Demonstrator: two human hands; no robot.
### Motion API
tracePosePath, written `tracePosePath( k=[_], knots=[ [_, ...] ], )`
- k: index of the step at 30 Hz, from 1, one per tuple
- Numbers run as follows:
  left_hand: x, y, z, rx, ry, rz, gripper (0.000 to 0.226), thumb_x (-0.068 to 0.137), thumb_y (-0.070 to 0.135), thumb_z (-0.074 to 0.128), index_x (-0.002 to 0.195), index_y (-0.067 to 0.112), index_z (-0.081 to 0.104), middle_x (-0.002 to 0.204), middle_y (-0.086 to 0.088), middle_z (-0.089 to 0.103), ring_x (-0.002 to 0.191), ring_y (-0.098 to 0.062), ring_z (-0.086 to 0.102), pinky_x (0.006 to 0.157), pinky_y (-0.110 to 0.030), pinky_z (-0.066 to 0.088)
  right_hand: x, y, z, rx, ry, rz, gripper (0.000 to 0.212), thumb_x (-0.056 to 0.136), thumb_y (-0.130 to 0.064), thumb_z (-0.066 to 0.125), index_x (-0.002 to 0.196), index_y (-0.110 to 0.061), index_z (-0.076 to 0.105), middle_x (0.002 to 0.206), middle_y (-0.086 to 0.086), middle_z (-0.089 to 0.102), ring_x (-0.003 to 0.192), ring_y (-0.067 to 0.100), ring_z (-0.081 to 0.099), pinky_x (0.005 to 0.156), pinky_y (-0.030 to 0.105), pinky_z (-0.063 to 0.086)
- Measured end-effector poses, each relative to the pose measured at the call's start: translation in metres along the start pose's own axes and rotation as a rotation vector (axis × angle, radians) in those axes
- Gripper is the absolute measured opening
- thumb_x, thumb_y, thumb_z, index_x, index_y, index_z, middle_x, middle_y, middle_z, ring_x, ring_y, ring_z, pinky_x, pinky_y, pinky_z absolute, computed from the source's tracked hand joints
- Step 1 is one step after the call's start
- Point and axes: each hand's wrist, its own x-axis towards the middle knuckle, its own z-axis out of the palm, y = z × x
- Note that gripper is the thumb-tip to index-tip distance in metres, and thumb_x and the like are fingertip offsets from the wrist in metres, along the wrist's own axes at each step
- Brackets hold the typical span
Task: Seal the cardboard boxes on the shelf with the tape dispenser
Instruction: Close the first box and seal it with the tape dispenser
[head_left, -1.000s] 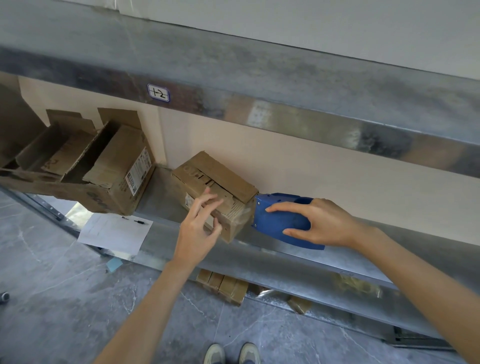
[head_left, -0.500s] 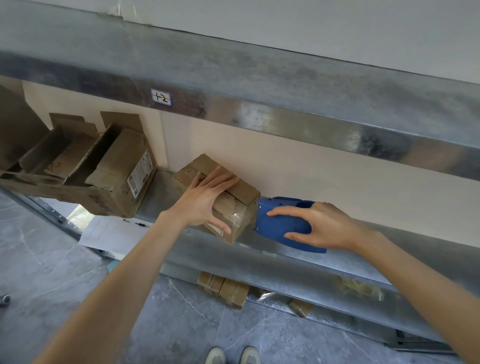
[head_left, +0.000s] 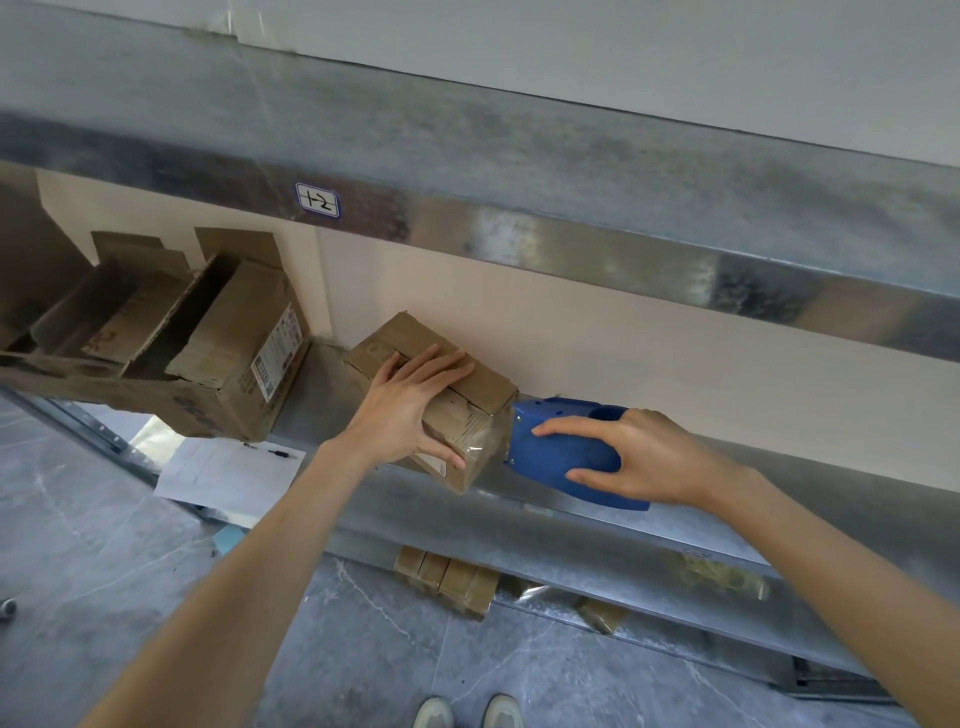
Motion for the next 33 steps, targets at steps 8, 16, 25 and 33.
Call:
tracePosePath(
  k=[8,16,25,33],
  knots=[
    [-0.023,0.017,0.007,-0.012,0.156,-0.049,0.108,0.054,0.089,0.059,0.146,0.035,0.046,0.156,0.016,0.036,0.149,-0.016,0.021,0.121,-0.057,0.005,-0.001,0.002,0.001,-0.033,0.015,-0.002,0.052,0.093,-0.047,0.058,0.139,-0.060,0.035,0.048,0.000,0.039,0.048,0.014,0.039,0.052,0.021,0.035],
    [-0.024,0.055,0.027,-0.003,0.285,-0.207,0.081,0.069,0.072,0.058,0.138,0.032,0.051,0.148,0.011,0.045,0.141,-0.019,0.034,0.113,-0.070,0.005,-0.002,-0.001,-0.002,-0.039,0.032,-0.011,0.053,0.092,-0.046,0.060,0.138,-0.060,0.037,0.045,-0.002,0.035,0.044,0.015,0.036,0.050,0.020,0.033],
    [-0.055,0.014,0.004,-0.324,0.069,-0.134,0.083,0.074,0.008,0.070,0.147,0.036,0.041,0.159,0.024,0.024,0.153,-0.006,-0.004,0.117,-0.069,0.015,0.013,-0.042,-0.007,-0.074,-0.020,-0.174,0.053,0.095,-0.052,0.056,0.143,-0.055,0.034,0.050,-0.004,0.030,0.050,0.012,0.034,0.053,0.018,0.027],
    [-0.056,0.020,0.024,-0.290,0.329,-0.163,0.077,0.071,0.017,0.084,0.138,0.036,0.053,0.151,0.023,0.041,0.148,-0.005,0.023,0.117,-0.040,0.032,0.035,-0.038,-0.006,-0.089,-0.084,-0.180,0.062,0.087,-0.061,0.061,0.142,-0.058,0.031,0.053,-0.002,0.041,0.049,0.009,0.039,0.053,0.015,0.030]
  ],
)
